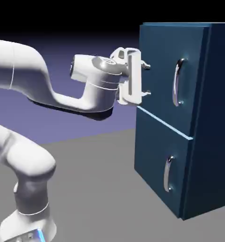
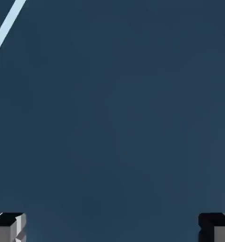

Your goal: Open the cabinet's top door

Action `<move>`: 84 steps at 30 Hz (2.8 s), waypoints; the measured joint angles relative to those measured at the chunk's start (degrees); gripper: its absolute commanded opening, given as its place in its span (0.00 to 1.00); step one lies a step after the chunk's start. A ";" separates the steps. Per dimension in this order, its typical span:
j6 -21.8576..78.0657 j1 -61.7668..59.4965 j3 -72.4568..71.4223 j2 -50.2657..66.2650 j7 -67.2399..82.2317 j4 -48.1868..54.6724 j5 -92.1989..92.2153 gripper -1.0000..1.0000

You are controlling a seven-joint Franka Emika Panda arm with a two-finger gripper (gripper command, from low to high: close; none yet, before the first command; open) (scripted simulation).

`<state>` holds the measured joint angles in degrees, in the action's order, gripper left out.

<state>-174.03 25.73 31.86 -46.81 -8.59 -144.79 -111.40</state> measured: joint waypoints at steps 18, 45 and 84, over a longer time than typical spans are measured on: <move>-0.01 10.09 12.83 -5.70 13.64 6.53 -44.86 0.50; 11.41 -11.95 -7.28 -6.91 23.28 -5.47 -27.60 0.00; 64.47 -23.87 -73.34 -31.22 57.86 -14.11 63.33 0.00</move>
<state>-109.57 1.87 -41.48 -78.03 49.27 -158.89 -48.07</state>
